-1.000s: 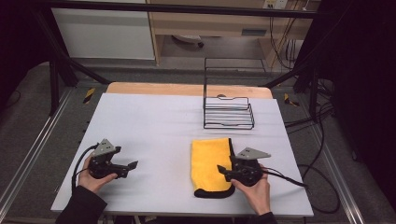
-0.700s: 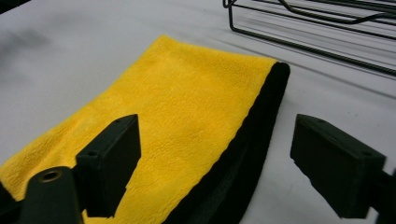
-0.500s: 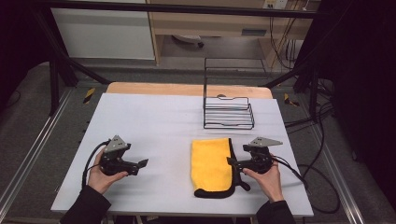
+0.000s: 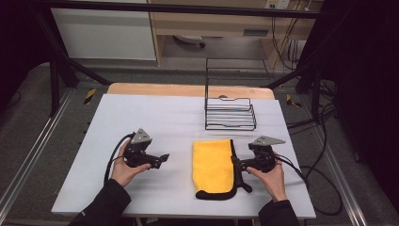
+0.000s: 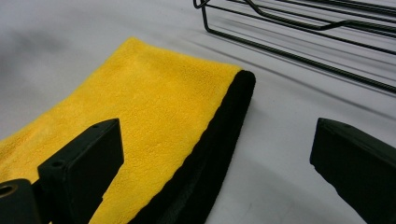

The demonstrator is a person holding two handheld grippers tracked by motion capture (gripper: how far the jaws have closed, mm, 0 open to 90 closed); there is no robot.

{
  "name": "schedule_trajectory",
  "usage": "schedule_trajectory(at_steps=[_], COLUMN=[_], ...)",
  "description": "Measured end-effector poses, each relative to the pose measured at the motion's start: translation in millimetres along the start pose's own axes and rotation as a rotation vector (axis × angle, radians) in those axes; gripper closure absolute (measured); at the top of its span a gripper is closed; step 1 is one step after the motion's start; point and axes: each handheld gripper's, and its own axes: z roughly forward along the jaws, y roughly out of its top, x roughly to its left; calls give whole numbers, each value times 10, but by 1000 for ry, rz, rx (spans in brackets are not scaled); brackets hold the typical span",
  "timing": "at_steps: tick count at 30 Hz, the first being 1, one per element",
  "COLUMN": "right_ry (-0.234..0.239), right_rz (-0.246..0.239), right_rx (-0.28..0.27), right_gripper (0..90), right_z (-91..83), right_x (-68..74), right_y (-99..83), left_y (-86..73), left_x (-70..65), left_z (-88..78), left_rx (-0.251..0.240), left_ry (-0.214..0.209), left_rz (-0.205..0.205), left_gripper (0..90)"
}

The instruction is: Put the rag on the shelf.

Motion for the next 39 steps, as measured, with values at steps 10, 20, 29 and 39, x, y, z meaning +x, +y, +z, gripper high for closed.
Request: schedule_trajectory(at_steps=[10, 20, 29, 39], right_ry=[-6, -12, -11, -6], right_rz=[-5, 8, 9, 17], right_rx=[10, 3, 2, 8], right_gripper=[28, 29, 30, 34], right_z=[-22, -57, -63, -57], right_x=[17, -8, -9, -26], right_y=[-20, -54, -55, -55], left_y=[235, 448, 518, 455], left_x=[-140, -263, -326, -296], left_z=[312, 606, 861, 1036], left_rx=[5, 23, 74, 124], left_ry=[-21, -23, -8, -1], left_rz=[-7, -2, -27, -65], left_gripper=[88, 122, 226, 401])
